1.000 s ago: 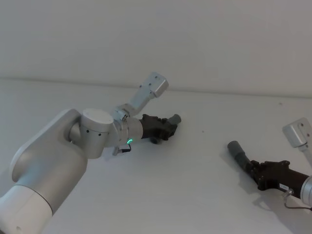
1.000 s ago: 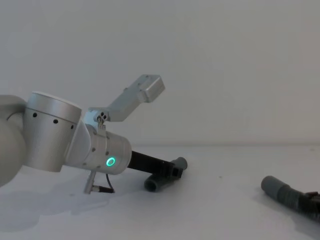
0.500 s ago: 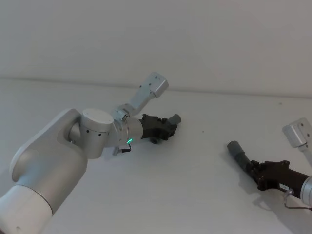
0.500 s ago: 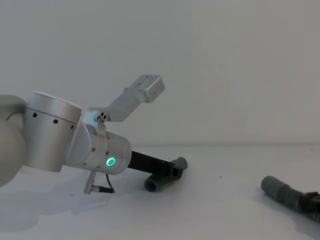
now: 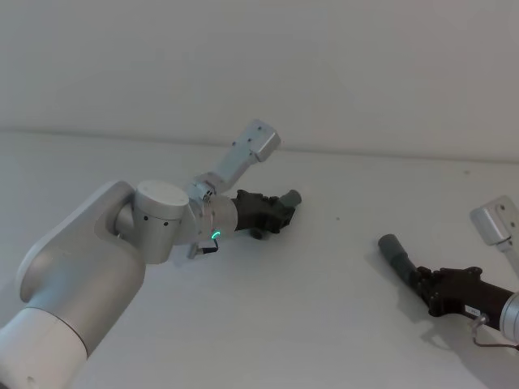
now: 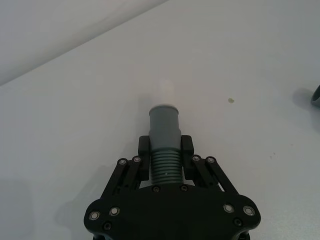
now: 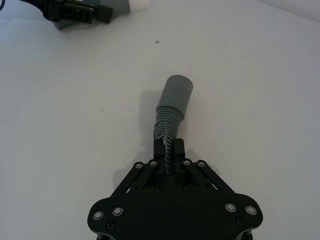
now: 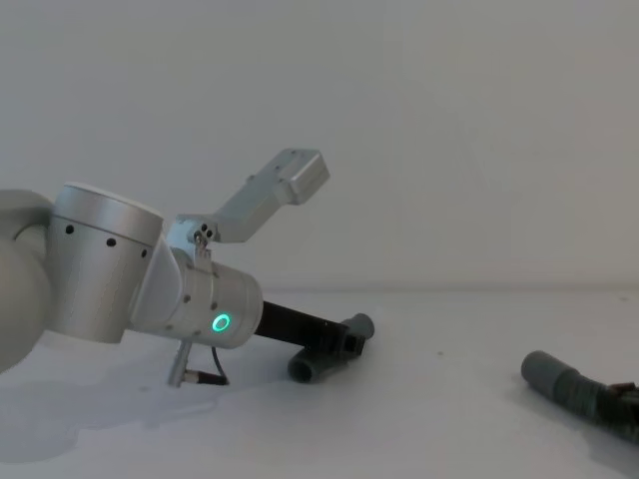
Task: Use both hands to pick up one end of the pipe from the table, align the ends, and insert them.
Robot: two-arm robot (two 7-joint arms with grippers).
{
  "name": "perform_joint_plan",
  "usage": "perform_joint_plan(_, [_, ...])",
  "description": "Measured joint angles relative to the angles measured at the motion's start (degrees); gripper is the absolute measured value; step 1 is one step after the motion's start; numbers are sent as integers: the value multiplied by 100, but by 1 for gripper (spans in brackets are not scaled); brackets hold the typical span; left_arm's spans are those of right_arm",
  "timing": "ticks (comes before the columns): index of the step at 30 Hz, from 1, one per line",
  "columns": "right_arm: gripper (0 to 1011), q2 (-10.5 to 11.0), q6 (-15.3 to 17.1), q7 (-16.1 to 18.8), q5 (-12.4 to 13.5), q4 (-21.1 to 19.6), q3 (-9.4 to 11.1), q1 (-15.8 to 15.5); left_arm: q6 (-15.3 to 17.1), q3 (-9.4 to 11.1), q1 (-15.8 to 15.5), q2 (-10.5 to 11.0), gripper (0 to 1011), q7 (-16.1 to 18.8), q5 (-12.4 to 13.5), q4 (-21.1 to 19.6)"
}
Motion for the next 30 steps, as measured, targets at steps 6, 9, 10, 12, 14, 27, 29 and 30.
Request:
perform_joint_plan(6, [85, 0, 0, 0, 0, 0, 0, 0, 0, 0, 0, 0, 347, 0, 0, 0])
perform_joint_plan(9, [85, 0, 0, 0, 0, 0, 0, 0, 0, 0, -1, 0, 347, 0, 1, 0])
perform_joint_plan(10, [85, 0, 0, 0, 0, 1, 0, 0, 0, 0, -4, -1, 347, -1, 3, 3])
perform_joint_plan(12, [85, 0, 0, 0, 0, 0, 0, 0, -4, 8, -36, -9, 347, -18, 13, 43])
perform_joint_plan(14, [85, -2, -1, 2, 0, 2, -1, 4, -16, 23, -90, -19, 348, -38, 36, 97])
perform_joint_plan(27, [85, -108, -536, 310, -50, 483, -124, 476, -927, 349, -1449, -500, 347, -369, 414, 2191])
perform_joint_plan(29, [84, -132, -716, 393, -91, 616, -159, 597, -1125, 400, -1681, -602, 347, -426, 460, 2583])
perform_joint_plan(30, [85, -143, -776, 419, -103, 674, -175, 649, -1199, 414, -1751, -631, 347, -447, 477, 2702])
